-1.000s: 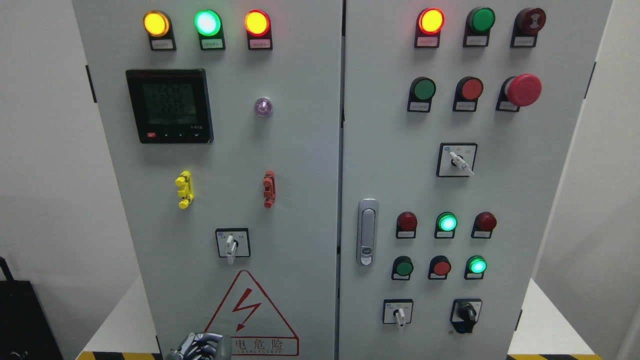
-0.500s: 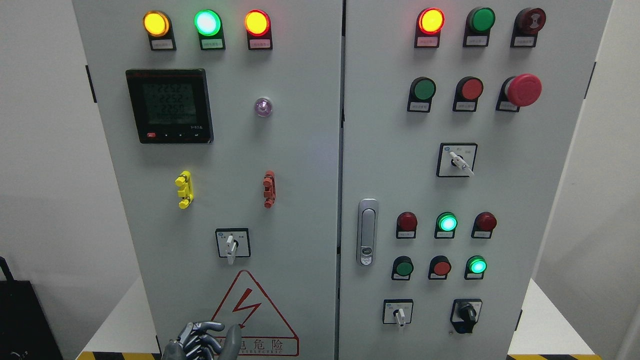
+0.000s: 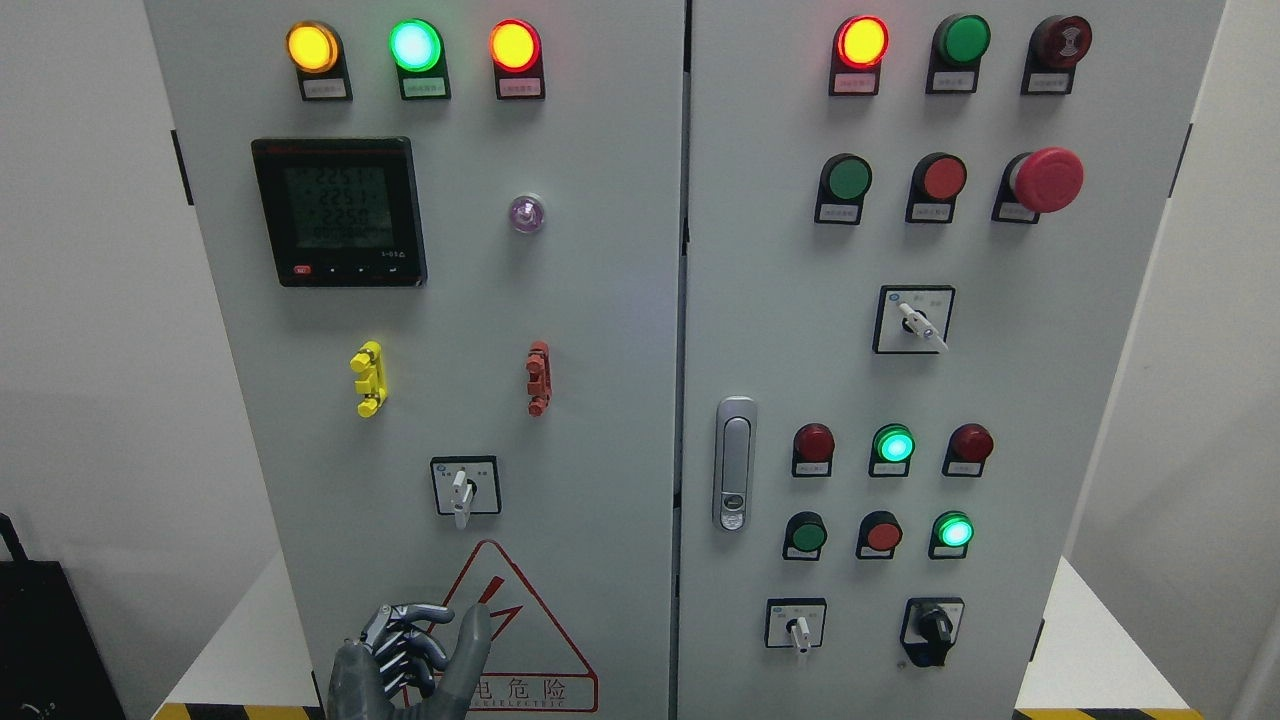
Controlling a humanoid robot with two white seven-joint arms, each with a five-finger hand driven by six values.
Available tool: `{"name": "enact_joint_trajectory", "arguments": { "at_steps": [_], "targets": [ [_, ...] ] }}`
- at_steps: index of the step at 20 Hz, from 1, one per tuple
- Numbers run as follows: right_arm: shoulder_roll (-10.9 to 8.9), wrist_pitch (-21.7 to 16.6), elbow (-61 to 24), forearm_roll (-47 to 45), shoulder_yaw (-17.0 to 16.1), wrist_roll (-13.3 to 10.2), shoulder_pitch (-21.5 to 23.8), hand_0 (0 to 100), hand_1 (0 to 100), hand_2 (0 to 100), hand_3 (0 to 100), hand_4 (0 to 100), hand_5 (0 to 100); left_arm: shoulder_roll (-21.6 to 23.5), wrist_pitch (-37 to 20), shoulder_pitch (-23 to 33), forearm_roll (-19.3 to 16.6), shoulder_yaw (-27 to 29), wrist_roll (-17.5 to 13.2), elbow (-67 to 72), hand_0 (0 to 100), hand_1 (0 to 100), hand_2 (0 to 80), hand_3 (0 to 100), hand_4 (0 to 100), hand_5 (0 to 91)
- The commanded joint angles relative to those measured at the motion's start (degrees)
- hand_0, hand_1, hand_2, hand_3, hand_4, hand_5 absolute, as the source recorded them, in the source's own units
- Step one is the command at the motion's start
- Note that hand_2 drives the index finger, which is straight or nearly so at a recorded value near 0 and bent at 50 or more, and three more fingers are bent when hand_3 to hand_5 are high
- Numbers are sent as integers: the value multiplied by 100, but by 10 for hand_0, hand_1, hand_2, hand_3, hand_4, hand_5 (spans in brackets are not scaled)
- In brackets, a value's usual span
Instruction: Turn on light switch 1
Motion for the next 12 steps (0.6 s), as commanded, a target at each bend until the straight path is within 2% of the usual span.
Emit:
{"name": "enact_joint_trajectory", "arguments": {
  "at_steps": [1, 12],
  "targets": [
    [1, -2, 0, 0, 4, -3, 0, 0, 0, 0, 0, 0, 0, -63, 97, -249, 4, -143, 105, -4, 41, 543, 536, 919, 968, 845],
    [1, -2, 0, 0, -5, -3, 0, 0, 0, 0, 0, 0, 0, -99, 493, -504, -5, -143, 237, -4, 41, 570, 534, 923, 968, 846]
  ]
}}
